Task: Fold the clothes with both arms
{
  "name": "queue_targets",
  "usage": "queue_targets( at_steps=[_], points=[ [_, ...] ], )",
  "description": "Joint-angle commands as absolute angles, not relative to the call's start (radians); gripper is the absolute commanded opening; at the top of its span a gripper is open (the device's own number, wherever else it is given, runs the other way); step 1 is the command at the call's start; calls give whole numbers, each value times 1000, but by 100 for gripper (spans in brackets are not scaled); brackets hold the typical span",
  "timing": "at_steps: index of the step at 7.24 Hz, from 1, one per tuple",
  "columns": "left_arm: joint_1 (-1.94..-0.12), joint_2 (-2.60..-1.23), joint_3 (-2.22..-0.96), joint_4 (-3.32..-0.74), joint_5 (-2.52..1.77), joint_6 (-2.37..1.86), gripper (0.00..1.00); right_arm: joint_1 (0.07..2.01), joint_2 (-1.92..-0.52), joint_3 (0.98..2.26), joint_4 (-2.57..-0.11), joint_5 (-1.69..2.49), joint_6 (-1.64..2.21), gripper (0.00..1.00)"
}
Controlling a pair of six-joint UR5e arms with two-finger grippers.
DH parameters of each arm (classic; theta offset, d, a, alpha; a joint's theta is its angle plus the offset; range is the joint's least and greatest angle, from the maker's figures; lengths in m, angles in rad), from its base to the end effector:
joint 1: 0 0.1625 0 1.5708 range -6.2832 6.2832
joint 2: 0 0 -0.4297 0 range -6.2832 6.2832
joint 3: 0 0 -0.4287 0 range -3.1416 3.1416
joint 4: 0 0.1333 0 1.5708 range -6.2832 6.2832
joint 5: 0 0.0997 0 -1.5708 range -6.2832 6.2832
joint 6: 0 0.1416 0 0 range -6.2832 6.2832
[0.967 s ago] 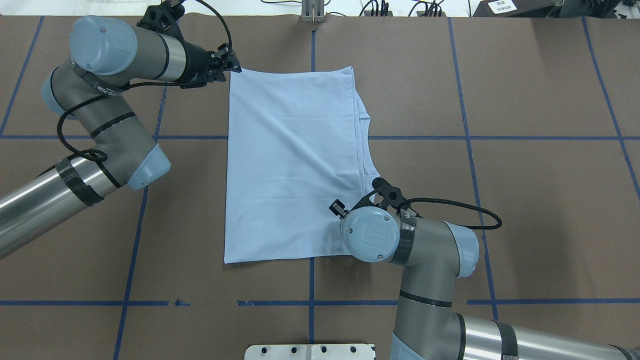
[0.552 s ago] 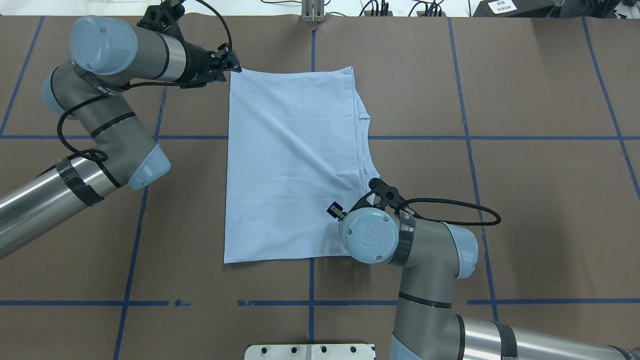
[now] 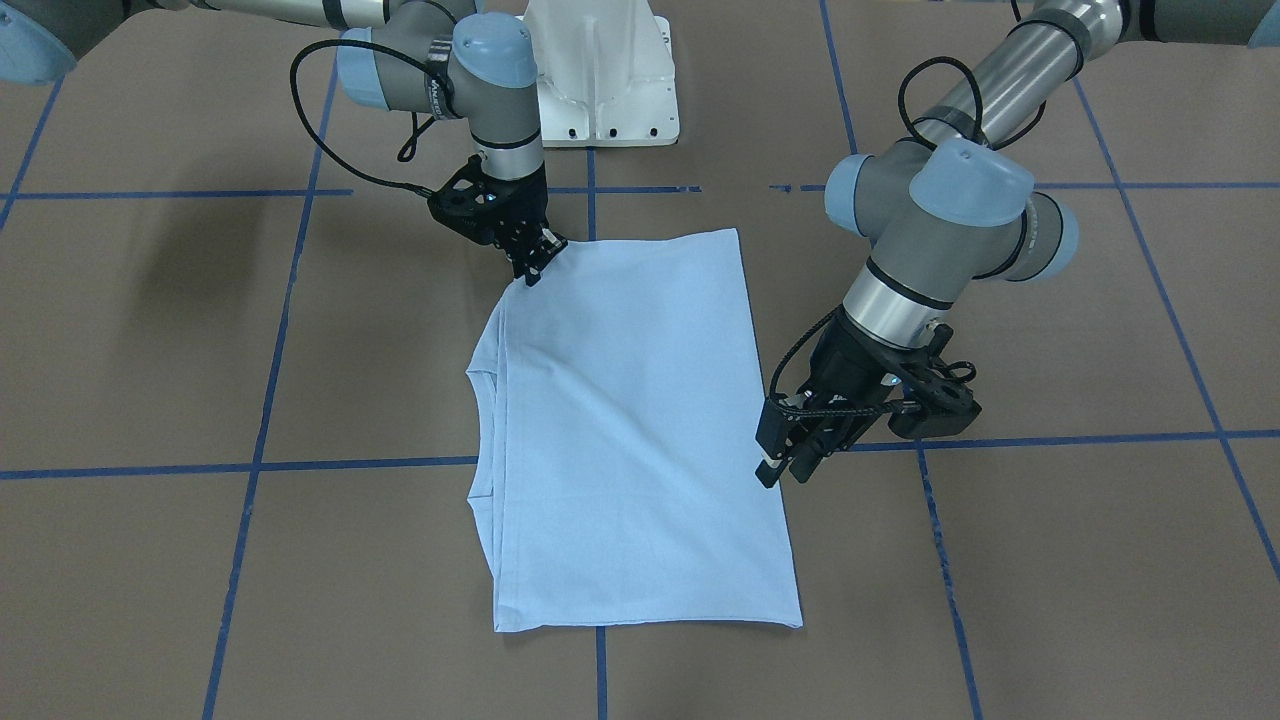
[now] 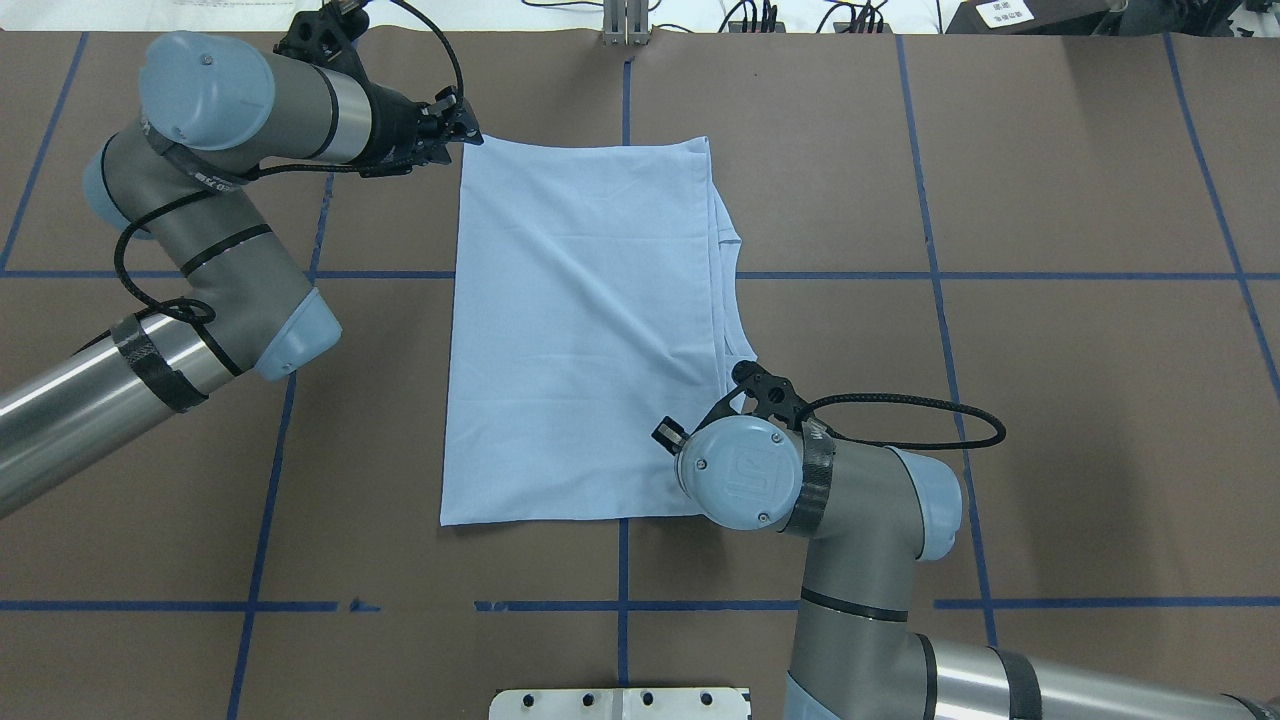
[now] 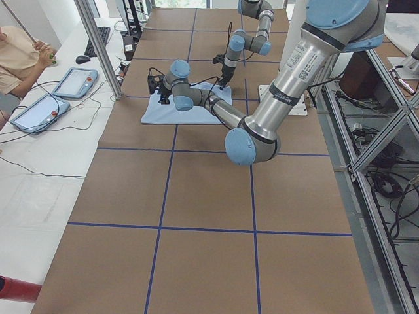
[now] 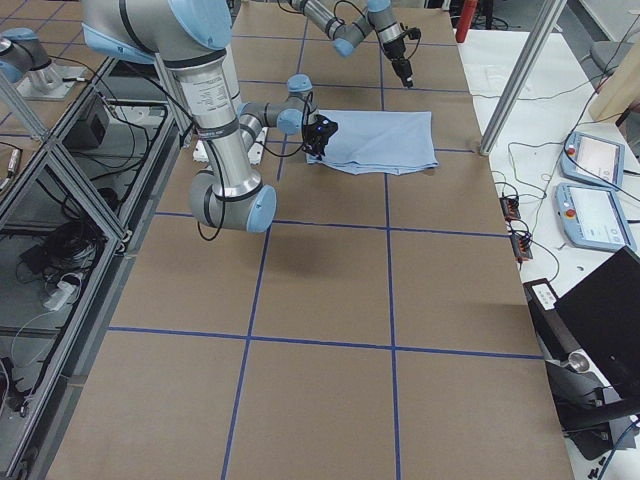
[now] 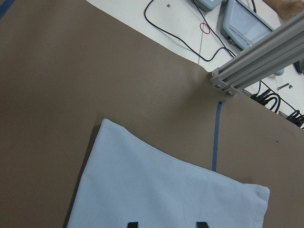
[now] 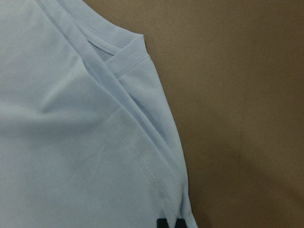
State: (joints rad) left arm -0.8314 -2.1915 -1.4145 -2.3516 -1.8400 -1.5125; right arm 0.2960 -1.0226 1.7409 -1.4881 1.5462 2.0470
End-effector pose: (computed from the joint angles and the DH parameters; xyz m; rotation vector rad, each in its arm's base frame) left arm 0.4647 -0.6514 0.2692 0.3253 1.2308 -0.5001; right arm -0.6466 -0.3402 0.2740 -0.0501 -0.8196 0.7394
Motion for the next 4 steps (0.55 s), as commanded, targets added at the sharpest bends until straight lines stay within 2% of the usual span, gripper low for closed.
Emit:
queue_targets(
  at_steps=[1, 4],
  points=[
    [-831, -2192, -1416, -2352, -1841, -1513, 52, 296, -1022, 1741, -1491, 1542, 2046, 0],
    [-830, -2192, -1425, -2352, -1839, -1546, 53, 327, -1034, 1807, -1502, 1554, 2043, 0]
  ],
)
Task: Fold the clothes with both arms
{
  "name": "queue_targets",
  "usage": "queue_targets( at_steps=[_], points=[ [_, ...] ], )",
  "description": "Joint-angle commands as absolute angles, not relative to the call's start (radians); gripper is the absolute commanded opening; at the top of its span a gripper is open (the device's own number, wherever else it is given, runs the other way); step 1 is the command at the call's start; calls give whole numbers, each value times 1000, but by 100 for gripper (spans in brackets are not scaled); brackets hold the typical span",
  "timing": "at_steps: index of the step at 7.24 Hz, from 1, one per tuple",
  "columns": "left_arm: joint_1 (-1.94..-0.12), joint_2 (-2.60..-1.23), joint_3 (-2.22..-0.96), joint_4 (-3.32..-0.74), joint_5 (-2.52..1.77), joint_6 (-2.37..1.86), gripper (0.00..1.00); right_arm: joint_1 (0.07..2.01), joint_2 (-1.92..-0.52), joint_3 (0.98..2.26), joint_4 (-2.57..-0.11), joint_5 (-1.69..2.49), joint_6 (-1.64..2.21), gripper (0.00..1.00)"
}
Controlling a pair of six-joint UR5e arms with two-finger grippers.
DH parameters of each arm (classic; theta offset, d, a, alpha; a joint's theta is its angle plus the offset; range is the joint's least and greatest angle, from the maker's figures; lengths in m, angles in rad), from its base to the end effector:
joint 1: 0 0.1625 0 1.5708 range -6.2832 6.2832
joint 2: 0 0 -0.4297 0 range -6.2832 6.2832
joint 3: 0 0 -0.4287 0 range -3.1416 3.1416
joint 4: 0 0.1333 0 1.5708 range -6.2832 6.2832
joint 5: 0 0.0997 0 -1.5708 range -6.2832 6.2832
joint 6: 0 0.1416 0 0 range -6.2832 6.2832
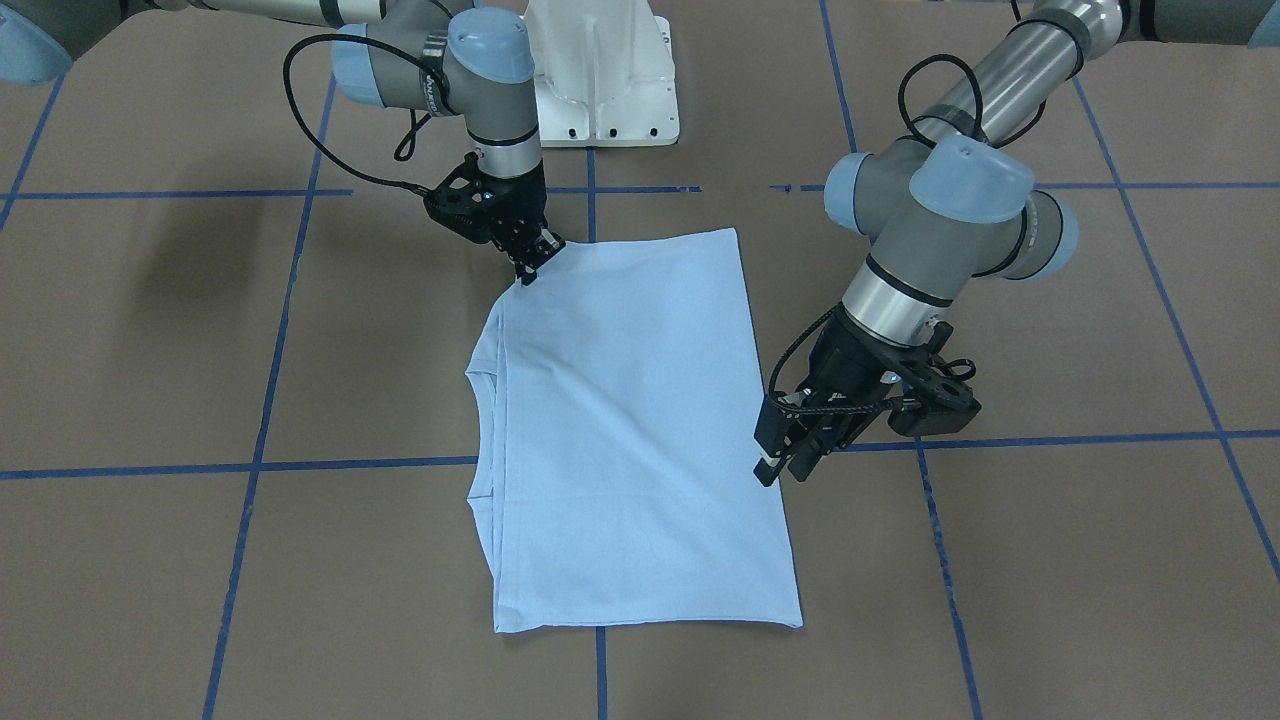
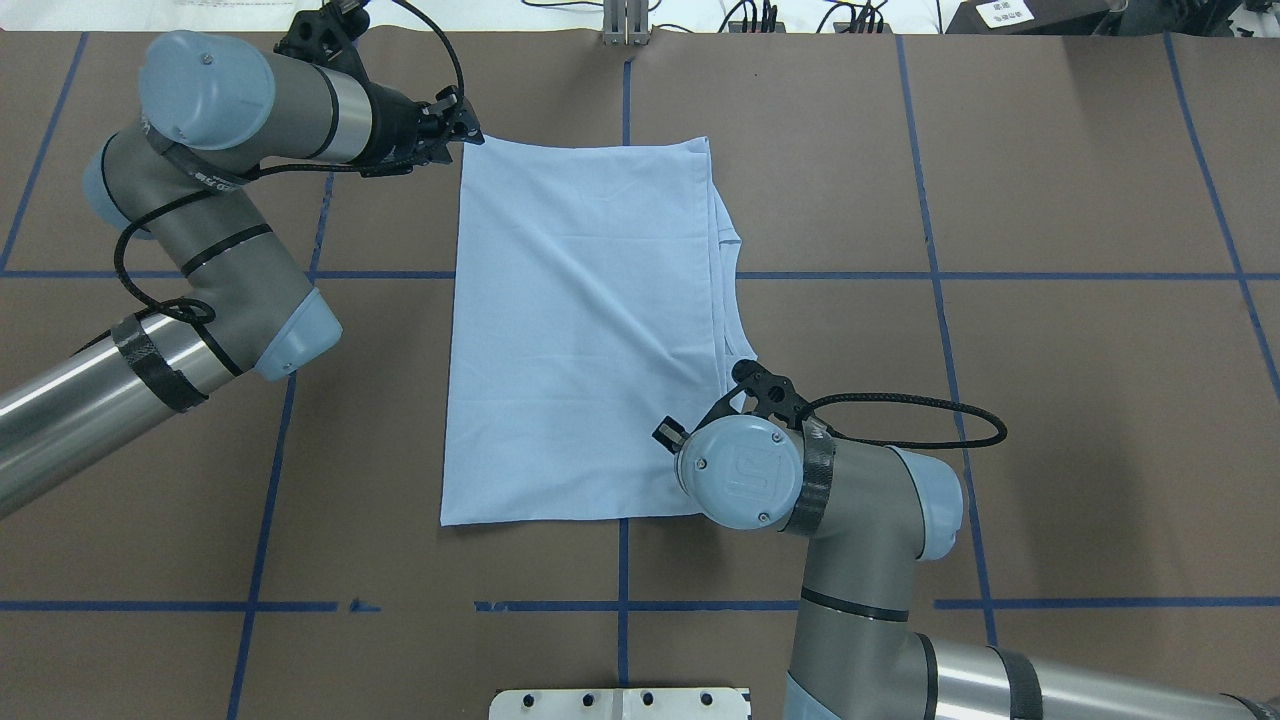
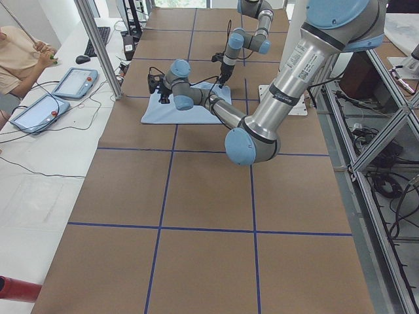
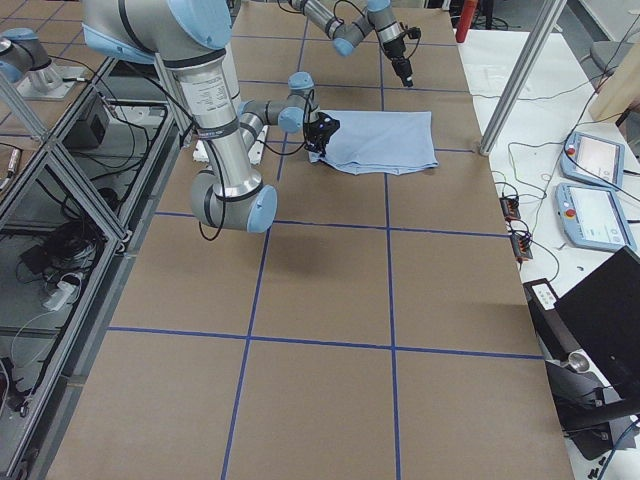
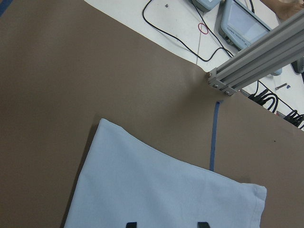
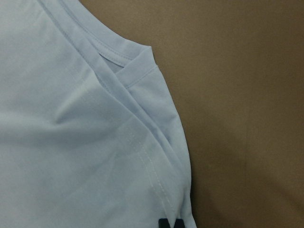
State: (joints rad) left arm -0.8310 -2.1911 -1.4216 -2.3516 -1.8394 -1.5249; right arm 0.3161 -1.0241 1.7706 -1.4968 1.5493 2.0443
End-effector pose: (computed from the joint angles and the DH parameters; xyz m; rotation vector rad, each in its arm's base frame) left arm 0.4637 -0.6500 0.2657 0.3213 1.2392 -0.5088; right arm -0.6321 -0.3502 0.2621 -0.0454 -0.8407 0.7526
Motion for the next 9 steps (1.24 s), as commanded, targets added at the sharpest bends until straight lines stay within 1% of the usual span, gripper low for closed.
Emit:
queue_targets(
  at_steps=[1, 2, 3, 4, 5, 6, 7, 8, 9],
  points=[
    [-828, -2192, -1433, -2353, -1839, -1587, 53, 328, -1054, 1842, -1523, 1554, 2045, 0],
    [-813, -2172, -1477, -2352, -1833, -1659, 56, 319, -1061, 1847, -1523, 1546, 2052, 0],
    [-742, -2136, -1561, -2346, -1766, -1760, 57, 301, -1063, 1848, -1523, 1540, 2059, 0],
    [-621, -2059, -1679, -2333, -1649, -1849, 58, 293, -1074, 1851, -1523, 1542, 2059, 0],
    [-527, -1961, -1824, -2283, -1603, -1903, 58, 293, -1077, 1862, -1523, 1543, 2057, 0],
    [-449, -1883, -1918, -2249, -1565, -1975, 63, 290, -1084, 1868, -1523, 1543, 2059, 0],
    [-313, -1837, -1933, -2237, -1417, -2044, 65, 279, -1091, 1877, -1523, 1540, 2059, 0],
    [-242, -1792, -1924, -2223, -1349, -2051, 65, 276, -1098, 1878, -1523, 1539, 2059, 0],
    [-230, -1777, -1918, -2215, -1347, -2052, 68, 275, -1100, 1878, -1523, 1539, 2059, 0]
  ],
)
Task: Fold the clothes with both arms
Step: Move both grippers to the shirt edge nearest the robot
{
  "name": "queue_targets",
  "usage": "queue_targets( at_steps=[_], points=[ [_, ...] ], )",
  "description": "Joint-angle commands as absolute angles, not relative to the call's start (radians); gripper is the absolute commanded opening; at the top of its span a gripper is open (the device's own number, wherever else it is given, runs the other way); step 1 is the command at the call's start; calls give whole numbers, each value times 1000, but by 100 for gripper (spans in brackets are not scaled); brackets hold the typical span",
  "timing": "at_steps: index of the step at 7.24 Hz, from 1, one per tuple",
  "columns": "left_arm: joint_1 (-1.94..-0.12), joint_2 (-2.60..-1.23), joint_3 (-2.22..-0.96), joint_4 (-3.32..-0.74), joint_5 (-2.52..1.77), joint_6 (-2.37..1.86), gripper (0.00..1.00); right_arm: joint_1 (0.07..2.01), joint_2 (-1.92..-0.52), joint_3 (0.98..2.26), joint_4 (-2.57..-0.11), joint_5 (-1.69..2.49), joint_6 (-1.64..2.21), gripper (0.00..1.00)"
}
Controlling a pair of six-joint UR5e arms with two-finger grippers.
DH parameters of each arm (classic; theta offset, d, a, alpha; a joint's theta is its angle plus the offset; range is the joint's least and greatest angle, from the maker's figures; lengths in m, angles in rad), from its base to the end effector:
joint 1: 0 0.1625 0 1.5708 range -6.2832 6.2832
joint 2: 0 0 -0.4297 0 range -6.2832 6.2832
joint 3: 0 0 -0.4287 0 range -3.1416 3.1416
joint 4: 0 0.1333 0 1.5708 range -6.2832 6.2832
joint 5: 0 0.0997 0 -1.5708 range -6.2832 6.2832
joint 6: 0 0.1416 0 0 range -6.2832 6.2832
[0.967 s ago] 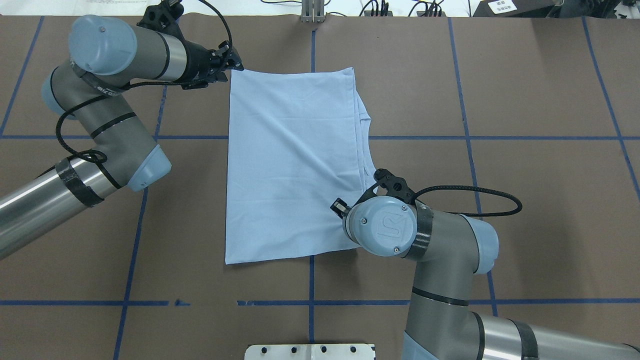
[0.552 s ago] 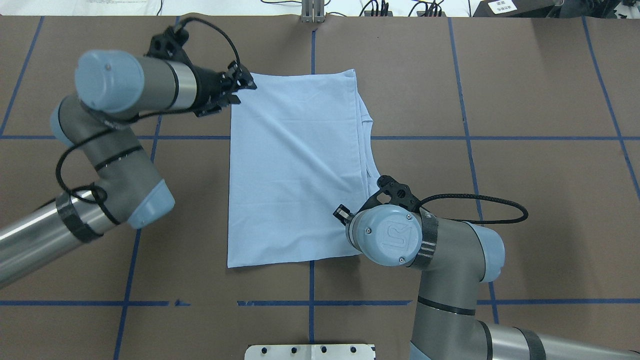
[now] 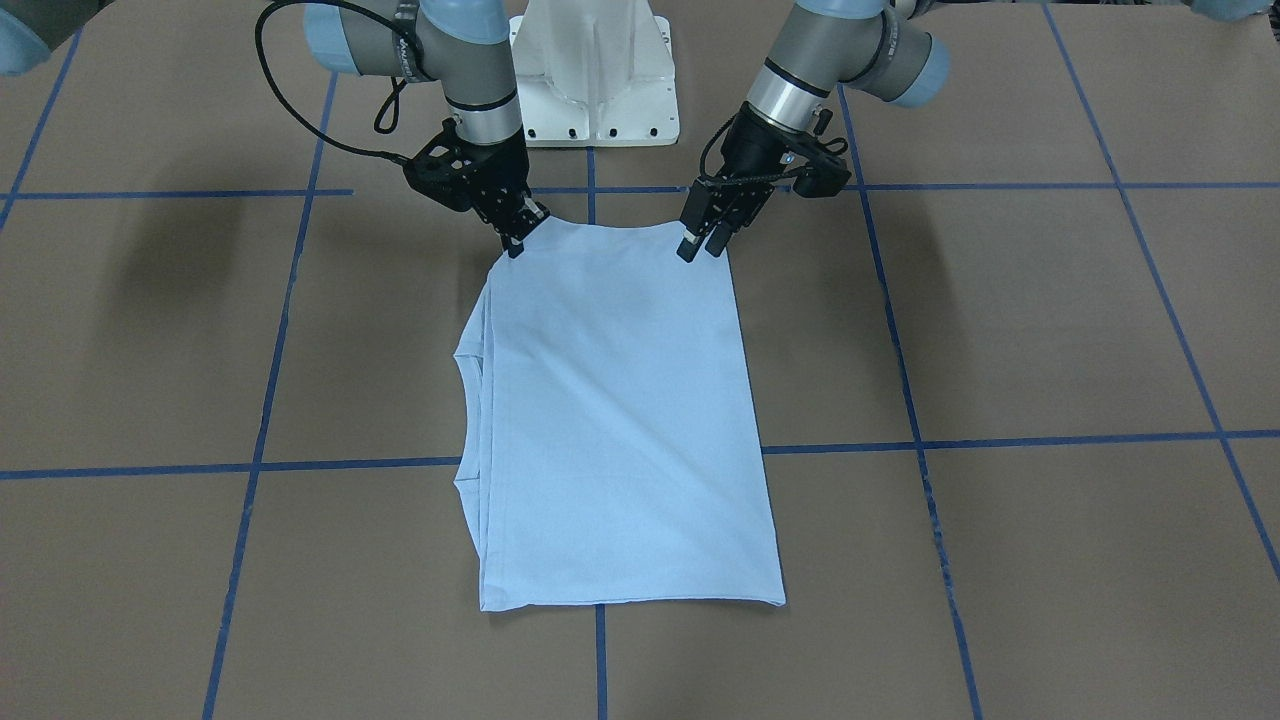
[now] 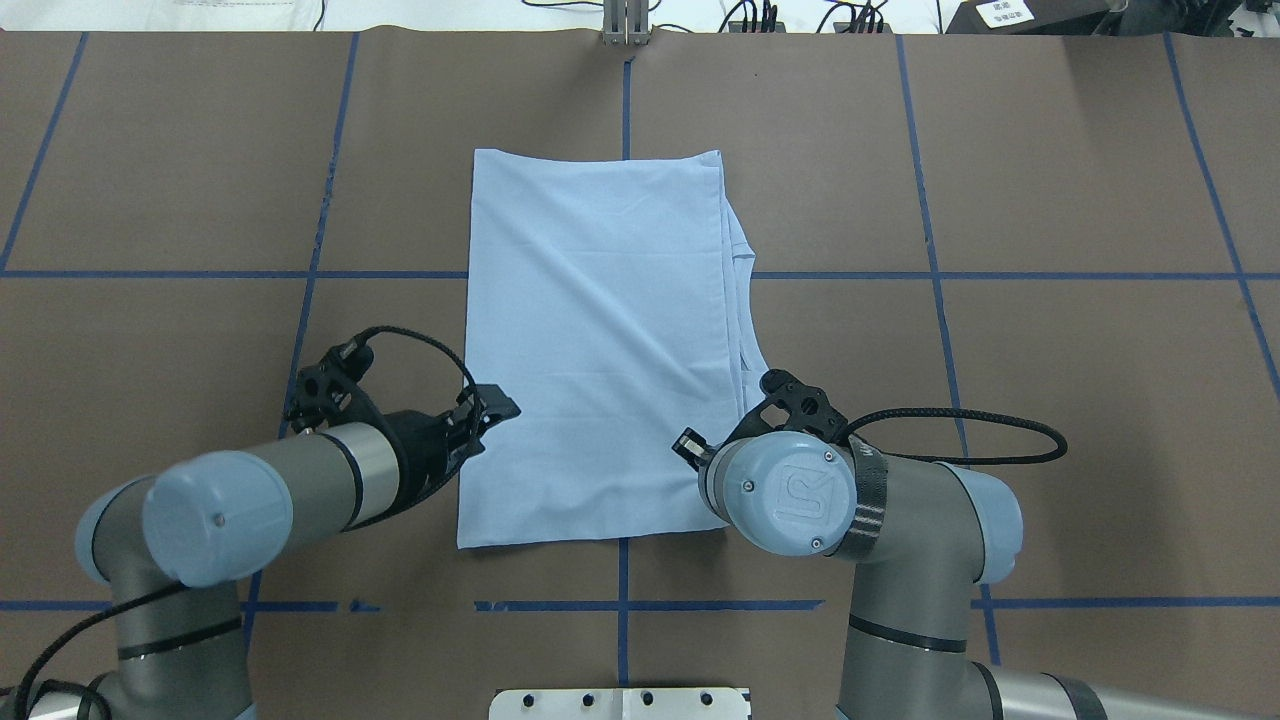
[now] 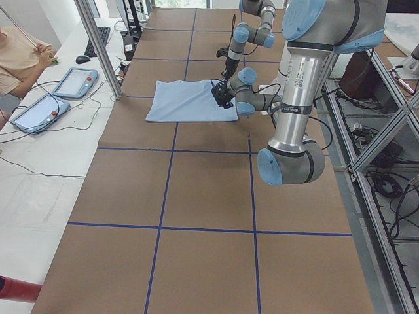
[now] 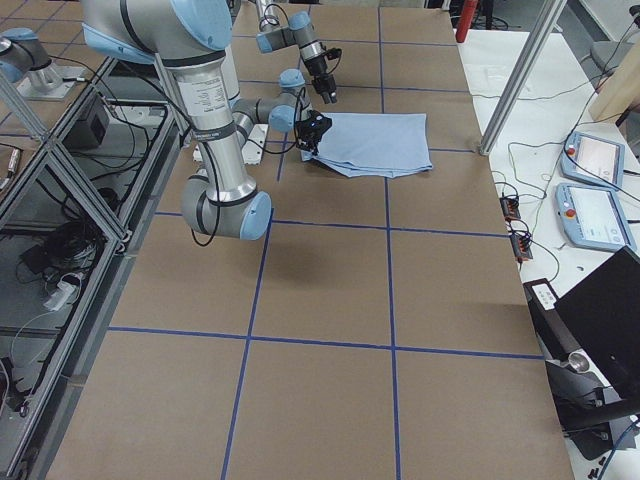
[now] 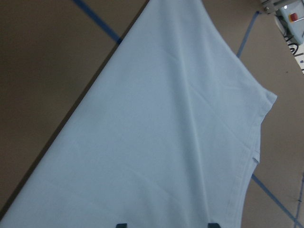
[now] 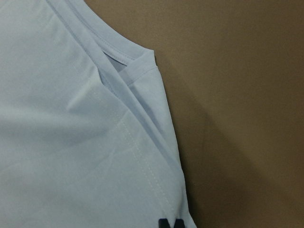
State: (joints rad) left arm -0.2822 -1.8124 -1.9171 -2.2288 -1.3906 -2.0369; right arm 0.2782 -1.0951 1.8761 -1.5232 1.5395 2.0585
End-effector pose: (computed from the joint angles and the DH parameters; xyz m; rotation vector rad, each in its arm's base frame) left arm 0.5545 -0.3260 0.2919 0.0427 1.2871 -0.7575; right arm -0.6092 -0.3172 0.2649 -0.0587 -0.8474 0.7336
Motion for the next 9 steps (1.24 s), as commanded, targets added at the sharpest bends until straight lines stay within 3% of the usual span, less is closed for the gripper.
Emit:
queue_targets(
  at_steps=[1, 3, 9],
  points=[
    [-223, -1779, -1925, -2157, -1353, -2054, 70, 272, -1100, 1878, -1523, 1539, 2059, 0],
    [-209, -1786, -1968, -2067, -1377, -2056, 70, 272, -1100, 1878, -1523, 1539, 2059, 0],
    [-158, -1790, -1930, -2048, -1405, -2071, 68, 270, -1101, 1878, -1523, 1539, 2059, 0]
  ],
)
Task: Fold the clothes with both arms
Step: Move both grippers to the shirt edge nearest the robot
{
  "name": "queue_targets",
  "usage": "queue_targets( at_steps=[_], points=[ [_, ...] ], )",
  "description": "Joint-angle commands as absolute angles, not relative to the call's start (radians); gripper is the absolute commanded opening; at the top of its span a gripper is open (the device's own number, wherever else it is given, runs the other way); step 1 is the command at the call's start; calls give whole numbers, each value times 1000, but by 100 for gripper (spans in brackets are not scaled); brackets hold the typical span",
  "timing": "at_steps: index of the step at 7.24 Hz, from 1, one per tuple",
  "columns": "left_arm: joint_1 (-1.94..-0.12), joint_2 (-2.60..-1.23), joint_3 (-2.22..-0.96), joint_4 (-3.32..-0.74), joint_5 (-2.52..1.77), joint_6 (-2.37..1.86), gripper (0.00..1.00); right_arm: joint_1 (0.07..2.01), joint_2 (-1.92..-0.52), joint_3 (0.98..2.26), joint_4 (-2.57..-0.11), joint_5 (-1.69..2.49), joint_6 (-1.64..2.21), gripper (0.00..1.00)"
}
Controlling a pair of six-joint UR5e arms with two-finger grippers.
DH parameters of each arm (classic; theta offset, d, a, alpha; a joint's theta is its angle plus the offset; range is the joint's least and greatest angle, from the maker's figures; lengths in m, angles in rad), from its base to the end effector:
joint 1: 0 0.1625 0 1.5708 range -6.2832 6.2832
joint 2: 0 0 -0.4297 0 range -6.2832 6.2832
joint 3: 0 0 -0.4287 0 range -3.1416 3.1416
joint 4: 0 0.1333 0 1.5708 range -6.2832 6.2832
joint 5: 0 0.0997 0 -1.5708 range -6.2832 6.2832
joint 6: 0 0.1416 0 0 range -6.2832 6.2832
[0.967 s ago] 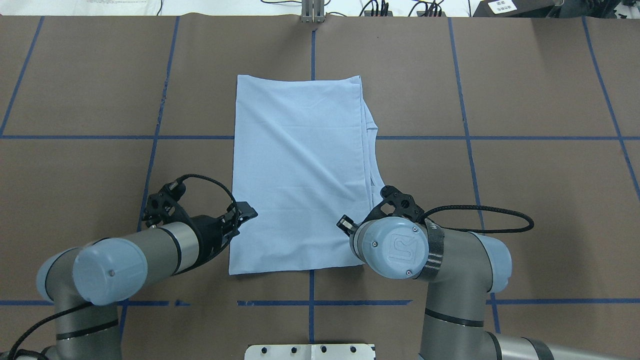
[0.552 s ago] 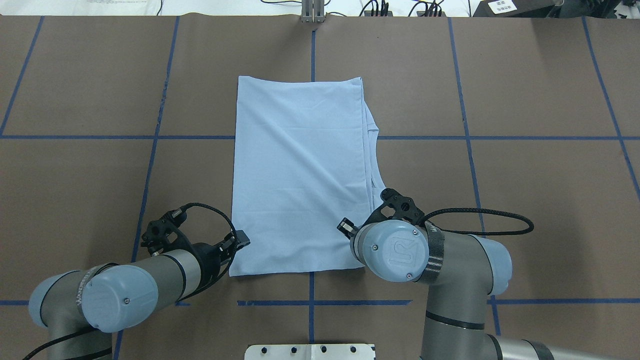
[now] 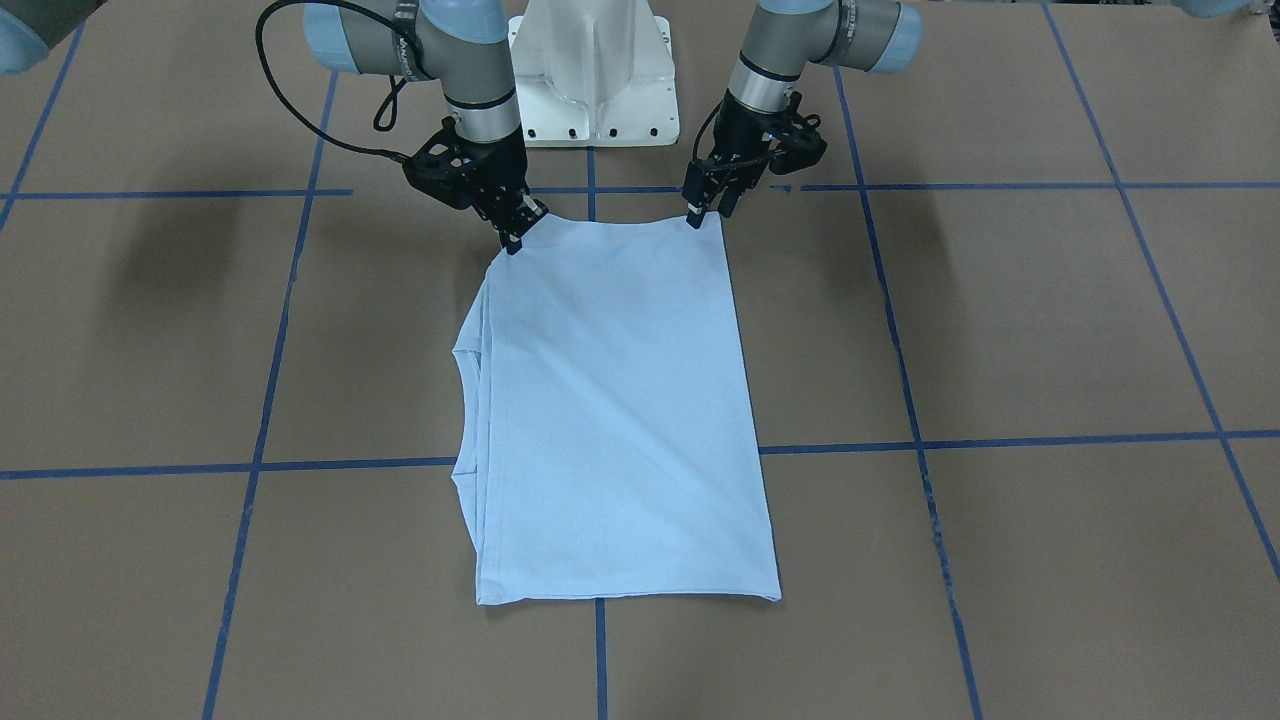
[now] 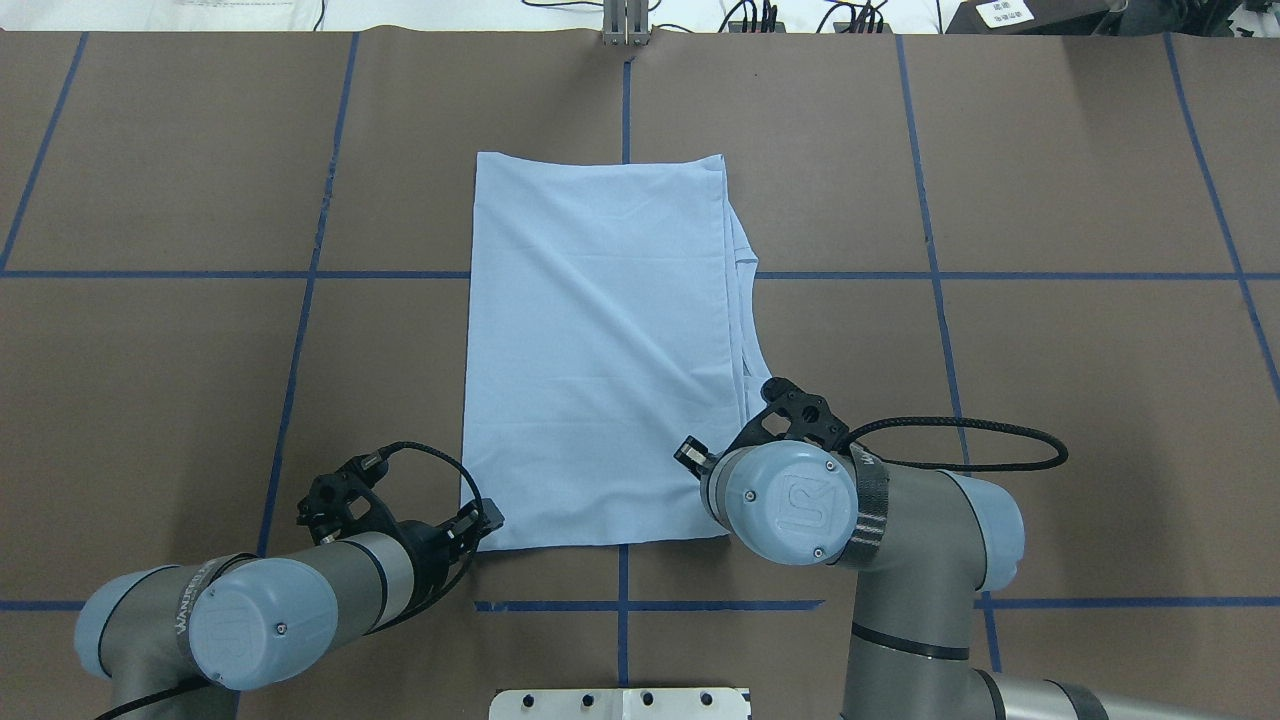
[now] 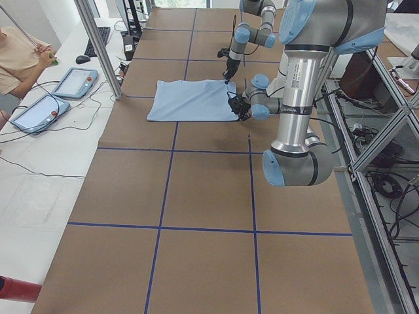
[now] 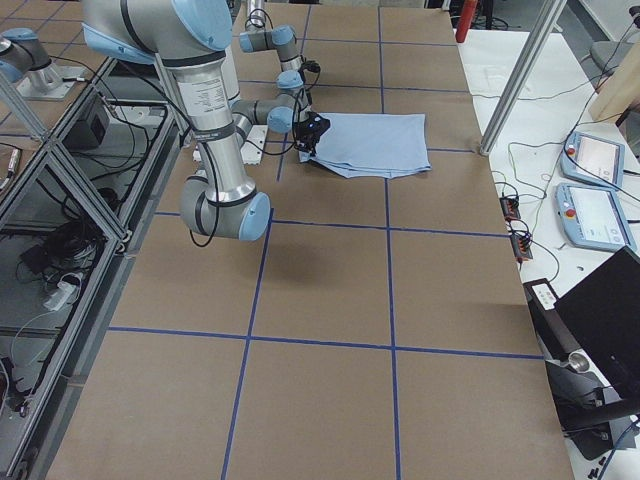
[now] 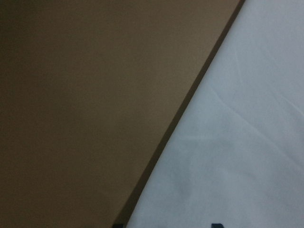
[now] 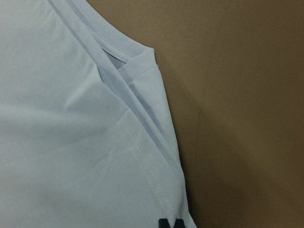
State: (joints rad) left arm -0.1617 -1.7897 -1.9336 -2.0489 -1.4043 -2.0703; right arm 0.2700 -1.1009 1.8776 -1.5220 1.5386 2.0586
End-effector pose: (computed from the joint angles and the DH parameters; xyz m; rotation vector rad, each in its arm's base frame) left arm 0.5887 -0.2549 0.3277 -0.0299 1.0911 -0.6841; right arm -0.6108 -0.3121 0.2679 -0.0610 -0.8436 0.7266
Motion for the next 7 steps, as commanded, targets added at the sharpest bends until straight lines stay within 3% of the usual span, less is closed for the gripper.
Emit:
queue_targets(
  at_steps=[1, 2, 3, 4, 5, 7],
  points=[
    [-158, -1792, -1931, -2048, -1405, -2071, 58, 268, -1100, 1878, -1522, 1539, 2059, 0],
    [-158, -1790, -1934, -2049, -1405, -2071, 38, 268, -1100, 1878, -1523, 1539, 2059, 0],
    [-158, -1790, -1933, -2049, -1405, -2071, 30, 268, -1098, 1878, -1522, 1539, 2059, 0],
    [-160, -1790, -1936, -2049, -1405, -2071, 7, 268, -1100, 1878, -1522, 1539, 2059, 0],
    [-158, -1790, -1936, -2049, -1405, -2071, 0, 270, -1100, 1878, -1522, 1539, 2059, 0],
    [-160, -1790, -1982, -2049, -1405, -2069, 0, 268, -1101, 1893, -1523, 1540, 2059, 0]
  ],
)
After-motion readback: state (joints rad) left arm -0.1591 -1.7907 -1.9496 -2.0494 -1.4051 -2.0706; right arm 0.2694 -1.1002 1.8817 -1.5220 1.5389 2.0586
